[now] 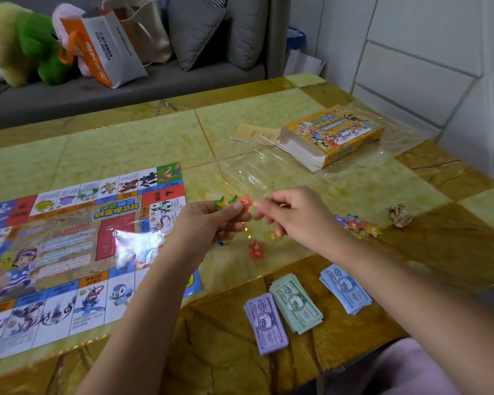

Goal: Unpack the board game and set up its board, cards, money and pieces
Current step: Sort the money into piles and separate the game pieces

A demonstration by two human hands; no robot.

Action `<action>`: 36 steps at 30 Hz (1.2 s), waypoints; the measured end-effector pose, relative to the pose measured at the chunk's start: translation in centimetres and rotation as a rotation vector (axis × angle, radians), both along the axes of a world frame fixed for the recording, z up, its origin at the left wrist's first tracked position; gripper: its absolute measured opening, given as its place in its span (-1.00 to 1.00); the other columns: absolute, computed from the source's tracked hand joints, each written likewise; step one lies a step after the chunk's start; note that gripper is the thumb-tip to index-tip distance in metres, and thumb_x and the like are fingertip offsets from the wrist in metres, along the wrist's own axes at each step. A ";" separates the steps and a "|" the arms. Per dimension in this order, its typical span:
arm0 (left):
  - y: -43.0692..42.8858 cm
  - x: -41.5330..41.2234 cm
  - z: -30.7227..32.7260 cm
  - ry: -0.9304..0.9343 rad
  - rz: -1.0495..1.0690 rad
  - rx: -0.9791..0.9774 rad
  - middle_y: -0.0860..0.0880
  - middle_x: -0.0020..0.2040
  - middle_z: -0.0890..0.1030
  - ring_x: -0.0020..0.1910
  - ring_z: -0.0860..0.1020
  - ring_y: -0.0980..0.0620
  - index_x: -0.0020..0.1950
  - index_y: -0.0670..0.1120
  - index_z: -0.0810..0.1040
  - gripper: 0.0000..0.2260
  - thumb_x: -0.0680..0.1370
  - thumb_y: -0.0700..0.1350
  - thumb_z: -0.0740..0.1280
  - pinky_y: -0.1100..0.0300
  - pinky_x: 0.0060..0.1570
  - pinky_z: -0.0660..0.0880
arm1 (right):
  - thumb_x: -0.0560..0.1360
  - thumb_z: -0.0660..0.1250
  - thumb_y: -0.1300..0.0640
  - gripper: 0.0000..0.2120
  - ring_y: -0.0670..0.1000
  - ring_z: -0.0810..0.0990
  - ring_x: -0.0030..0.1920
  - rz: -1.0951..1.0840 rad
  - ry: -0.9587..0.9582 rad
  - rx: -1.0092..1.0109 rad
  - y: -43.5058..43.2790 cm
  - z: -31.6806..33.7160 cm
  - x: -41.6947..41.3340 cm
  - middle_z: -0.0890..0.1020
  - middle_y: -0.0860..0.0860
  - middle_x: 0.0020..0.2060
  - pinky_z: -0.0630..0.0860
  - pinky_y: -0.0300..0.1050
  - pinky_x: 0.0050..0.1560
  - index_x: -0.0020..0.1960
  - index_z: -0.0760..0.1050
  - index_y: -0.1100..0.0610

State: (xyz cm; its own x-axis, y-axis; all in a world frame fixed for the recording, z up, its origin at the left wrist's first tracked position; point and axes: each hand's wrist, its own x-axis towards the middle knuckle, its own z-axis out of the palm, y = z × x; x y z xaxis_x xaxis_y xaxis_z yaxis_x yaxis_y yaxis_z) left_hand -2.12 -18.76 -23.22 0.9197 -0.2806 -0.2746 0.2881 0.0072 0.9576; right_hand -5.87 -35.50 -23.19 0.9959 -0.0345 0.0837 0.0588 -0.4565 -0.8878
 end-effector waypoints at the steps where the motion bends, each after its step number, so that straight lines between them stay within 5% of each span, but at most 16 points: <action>1: -0.1 -0.1 0.0 -0.006 -0.013 0.010 -0.06 -0.29 0.69 -0.45 0.56 0.17 -0.17 -0.20 0.61 -0.91 0.48 -0.18 0.39 0.38 -0.48 0.45 | 0.51 0.37 0.01 -0.75 -0.10 0.47 -0.54 -0.022 -0.008 0.062 0.0 0.2 -0.2 0.56 0.03 -0.47 0.38 -0.33 -0.44 -0.22 0.61 0.16; 10: -0.3 -0.5 0.0 -0.023 -0.141 0.037 -0.07 -0.25 0.70 -0.41 0.60 0.17 -0.05 -0.32 0.59 -0.81 0.45 -0.19 0.38 0.38 -0.43 0.47 | 0.40 0.49 0.13 -0.75 -0.01 0.53 -0.47 -0.030 0.069 0.247 -0.5 0.5 0.0 0.59 0.12 -0.42 0.44 -0.26 -0.48 -0.16 0.57 0.34; 20: 0.7 0.0 0.3 0.012 -0.173 -0.005 -0.10 -0.18 0.70 -0.35 0.62 0.13 -0.04 -0.25 0.60 -0.88 0.56 -0.28 0.27 0.35 -0.38 0.52 | 0.48 0.40 0.20 -0.95 -0.09 0.50 -0.49 -0.030 0.116 0.235 -0.5 0.3 0.1 0.63 0.01 -0.37 0.43 -0.29 -0.49 -0.15 0.61 0.17; 24: 1.6 0.6 0.5 0.007 -0.026 -0.008 -0.06 -0.23 0.71 -0.38 0.62 0.17 -0.06 -0.22 0.60 -0.88 0.57 -0.27 0.27 0.39 -0.40 0.52 | 0.51 0.37 0.20 -0.93 -0.10 0.50 -0.45 0.049 0.231 0.135 -0.4 -0.3 0.0 0.66 0.06 -0.29 0.41 -0.30 -0.46 -0.15 0.60 0.12; 29: 1.8 0.6 0.7 0.022 -0.024 -0.015 -0.07 -0.21 0.71 -0.38 0.62 0.17 -0.05 -0.22 0.61 -0.89 0.56 -0.24 0.29 0.39 -0.40 0.52 | 0.40 0.49 0.00 -0.85 -0.21 0.41 -0.56 0.134 0.224 -0.211 0.4 -1.1 -0.6 0.58 -0.04 -0.49 0.30 -0.42 -0.51 -0.21 0.65 0.09; 33: 1.5 0.5 0.4 0.030 -0.040 -0.005 -0.08 -0.21 0.71 -0.38 0.62 0.16 -0.07 -0.23 0.60 -0.90 0.55 -0.23 0.31 0.38 -0.41 0.52 | 0.26 0.58 -0.06 -0.74 -0.21 0.41 -0.54 0.089 0.173 -0.299 0.6 -1.4 -0.6 0.57 -0.07 -0.48 0.31 -0.38 -0.50 -0.37 0.57 0.06; 36: 1.3 0.4 0.3 0.016 -0.039 0.014 -0.08 -0.22 0.71 -0.38 0.62 0.15 -0.08 -0.23 0.61 -0.90 0.53 -0.21 0.34 0.38 -0.42 0.51 | 0.37 0.50 -0.05 -0.72 -0.20 0.43 -0.56 0.047 0.108 -0.229 0.4 -0.8 -0.6 0.56 -0.05 -0.47 0.34 -0.39 -0.50 -0.28 0.55 0.15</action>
